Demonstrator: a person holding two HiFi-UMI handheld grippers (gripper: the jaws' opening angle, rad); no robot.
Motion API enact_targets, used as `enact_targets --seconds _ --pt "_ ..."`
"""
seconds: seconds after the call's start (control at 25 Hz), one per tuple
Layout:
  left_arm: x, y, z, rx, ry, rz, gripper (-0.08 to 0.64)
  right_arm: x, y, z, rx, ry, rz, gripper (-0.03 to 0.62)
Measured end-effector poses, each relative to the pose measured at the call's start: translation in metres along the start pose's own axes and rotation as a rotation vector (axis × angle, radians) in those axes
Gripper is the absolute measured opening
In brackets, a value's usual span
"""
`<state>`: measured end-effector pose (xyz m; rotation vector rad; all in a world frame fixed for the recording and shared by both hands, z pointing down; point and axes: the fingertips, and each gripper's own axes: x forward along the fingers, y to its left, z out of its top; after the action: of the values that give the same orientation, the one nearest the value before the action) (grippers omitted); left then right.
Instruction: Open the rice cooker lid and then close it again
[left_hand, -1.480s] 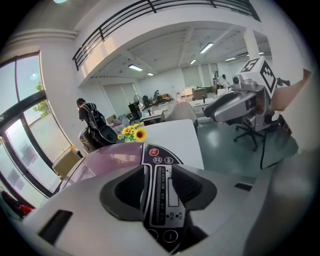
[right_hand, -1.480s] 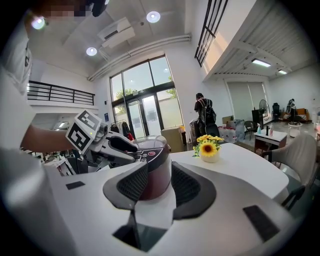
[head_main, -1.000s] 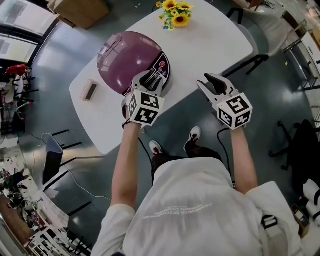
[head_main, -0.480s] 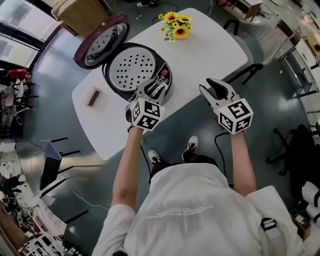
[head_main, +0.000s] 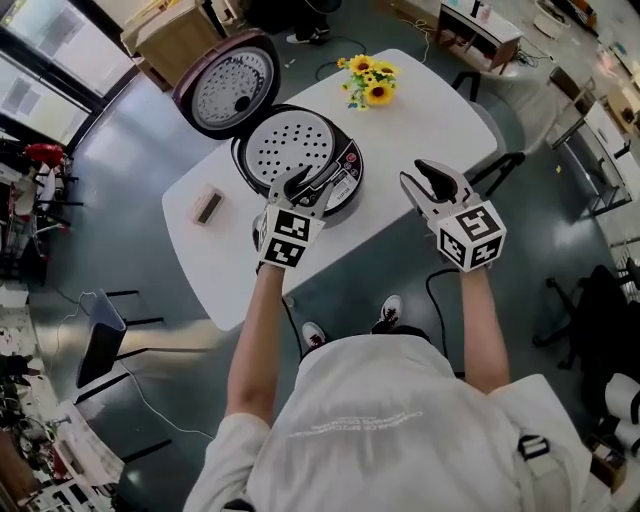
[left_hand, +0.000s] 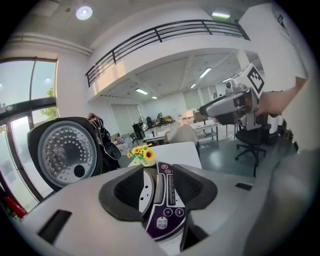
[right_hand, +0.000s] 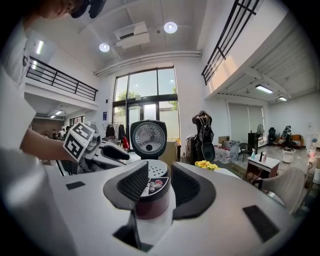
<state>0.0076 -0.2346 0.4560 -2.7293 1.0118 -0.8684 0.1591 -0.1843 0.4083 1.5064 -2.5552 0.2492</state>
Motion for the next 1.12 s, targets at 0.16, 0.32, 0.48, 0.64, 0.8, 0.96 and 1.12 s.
enact_targets --seconds 0.16,0.32,0.48,0.64,0.8,0.96,1.12 --pt "-0.039 0.036 0.005 -0.083 -0.069 0.043 0.19 0.016 0.02 0.025 -0.045 -0.021 0.011 0.158" --pt "-0.084 0.071 0.003 -0.179 -0.138 0.112 0.187 0.03 0.043 0.051 -0.091 -0.054 0.034 0.156" --pt "-0.127 0.102 -0.004 -0.264 -0.192 0.19 0.184 0.04 0.067 0.071 -0.133 -0.078 0.059 0.156" --pt "-0.169 0.123 -0.018 -0.298 -0.219 0.261 0.184 0.048 0.09 0.084 -0.178 -0.09 0.081 0.156" --pt "-0.198 0.136 -0.037 -0.321 -0.213 0.316 0.184 0.053 0.105 0.089 -0.205 -0.095 0.104 0.156" --pt "-0.206 0.14 -0.052 -0.361 -0.207 0.335 0.174 0.056 0.113 0.088 -0.2 -0.094 0.113 0.153" --pt "-0.197 0.137 -0.061 -0.381 -0.176 0.325 0.169 0.053 0.114 0.087 -0.2 -0.089 0.112 0.153"
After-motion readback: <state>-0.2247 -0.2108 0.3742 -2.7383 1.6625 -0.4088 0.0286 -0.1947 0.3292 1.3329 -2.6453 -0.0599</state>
